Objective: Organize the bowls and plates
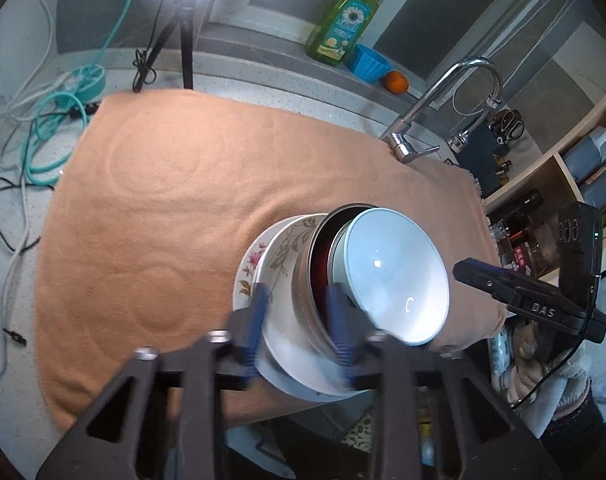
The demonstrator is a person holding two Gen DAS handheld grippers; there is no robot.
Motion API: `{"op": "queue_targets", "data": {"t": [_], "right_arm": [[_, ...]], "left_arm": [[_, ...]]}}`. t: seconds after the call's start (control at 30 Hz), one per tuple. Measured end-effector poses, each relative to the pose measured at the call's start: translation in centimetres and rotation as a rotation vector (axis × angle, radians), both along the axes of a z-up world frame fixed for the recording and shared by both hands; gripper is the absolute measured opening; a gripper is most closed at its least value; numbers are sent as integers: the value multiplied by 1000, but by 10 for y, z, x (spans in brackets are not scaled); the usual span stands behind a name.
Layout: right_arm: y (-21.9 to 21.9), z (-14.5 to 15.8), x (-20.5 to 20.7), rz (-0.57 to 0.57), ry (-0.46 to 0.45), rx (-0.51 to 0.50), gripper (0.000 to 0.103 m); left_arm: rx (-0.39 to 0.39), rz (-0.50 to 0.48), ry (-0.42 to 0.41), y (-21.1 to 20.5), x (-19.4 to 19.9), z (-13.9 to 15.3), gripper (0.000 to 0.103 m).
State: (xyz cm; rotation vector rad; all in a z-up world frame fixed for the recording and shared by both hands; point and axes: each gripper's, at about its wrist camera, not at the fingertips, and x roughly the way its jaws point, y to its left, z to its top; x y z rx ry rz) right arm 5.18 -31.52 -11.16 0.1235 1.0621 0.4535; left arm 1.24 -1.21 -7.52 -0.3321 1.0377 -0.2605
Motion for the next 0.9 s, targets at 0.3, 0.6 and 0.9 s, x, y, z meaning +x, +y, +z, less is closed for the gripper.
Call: {"op": "queue_targets", "data": {"t": [0.3,0.6,0.9], "right_arm": [[10,20,-28,-8,-142,-114,91],[13,39,-47,-23,-207,-90,92],[16,47,-59,-33,-244,-71,95]], "left_arm": [[131,-40,-98,-18,-16,15,71],[139,-36,-155,-23,-30,29,71],[147,-35,-179,-28,-36,36,71]]}}
